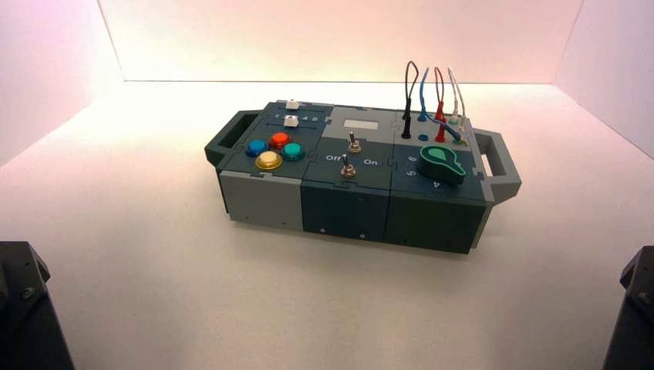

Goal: Flip the top switch on with the right gripper.

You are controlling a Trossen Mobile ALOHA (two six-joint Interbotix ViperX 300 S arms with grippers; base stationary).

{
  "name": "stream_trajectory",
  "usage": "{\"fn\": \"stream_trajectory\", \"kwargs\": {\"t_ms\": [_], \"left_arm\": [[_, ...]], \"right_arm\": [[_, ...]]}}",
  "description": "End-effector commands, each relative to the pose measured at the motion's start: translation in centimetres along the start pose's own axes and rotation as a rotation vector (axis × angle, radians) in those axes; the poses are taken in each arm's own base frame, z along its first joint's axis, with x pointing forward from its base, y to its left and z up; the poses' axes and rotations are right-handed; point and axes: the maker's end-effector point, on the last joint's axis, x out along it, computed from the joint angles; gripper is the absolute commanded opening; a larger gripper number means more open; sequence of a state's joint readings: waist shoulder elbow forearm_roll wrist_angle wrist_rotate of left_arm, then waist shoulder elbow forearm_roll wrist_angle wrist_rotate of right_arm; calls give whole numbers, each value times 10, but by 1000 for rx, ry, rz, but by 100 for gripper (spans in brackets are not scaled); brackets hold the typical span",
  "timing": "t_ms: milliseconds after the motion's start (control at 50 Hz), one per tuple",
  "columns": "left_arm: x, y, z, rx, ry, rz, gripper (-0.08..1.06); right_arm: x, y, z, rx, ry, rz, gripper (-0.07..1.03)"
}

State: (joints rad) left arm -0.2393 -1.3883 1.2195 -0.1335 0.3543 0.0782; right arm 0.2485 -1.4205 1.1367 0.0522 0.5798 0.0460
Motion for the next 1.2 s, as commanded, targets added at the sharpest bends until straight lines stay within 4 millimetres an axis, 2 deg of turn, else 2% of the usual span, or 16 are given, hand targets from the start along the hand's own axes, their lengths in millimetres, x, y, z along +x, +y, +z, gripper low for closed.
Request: {"fn": "stream_trajectory", "kwargs": {"t_ms": [20, 380, 500, 620, 720, 980, 1200], "left_arm": [[1, 0, 6, 5, -9, -2, -3], [3, 0, 4, 4, 12, -2, -3], [15, -1, -9, 2, 121, -4, -3], [31, -1, -30, -9, 283, -8, -3], [37, -2, -37, -13, 349, -11, -3], [40, -8, -47, -9, 465, -38, -3], [48, -13, -37, 36, 549, -70, -3]], "right_arm": [[-1, 0, 7, 8, -14, 0, -3], [0, 1, 6, 13, -11, 3, -3], [3, 1, 4, 20, 14, 5, -3], [9, 2, -1, 27, 66, 6, -3], [12, 4, -3, 42, 108, 13, -3], [33, 13, -26, 105, 364, 45, -3], [41, 28, -22, 161, 525, 97, -3]]}}
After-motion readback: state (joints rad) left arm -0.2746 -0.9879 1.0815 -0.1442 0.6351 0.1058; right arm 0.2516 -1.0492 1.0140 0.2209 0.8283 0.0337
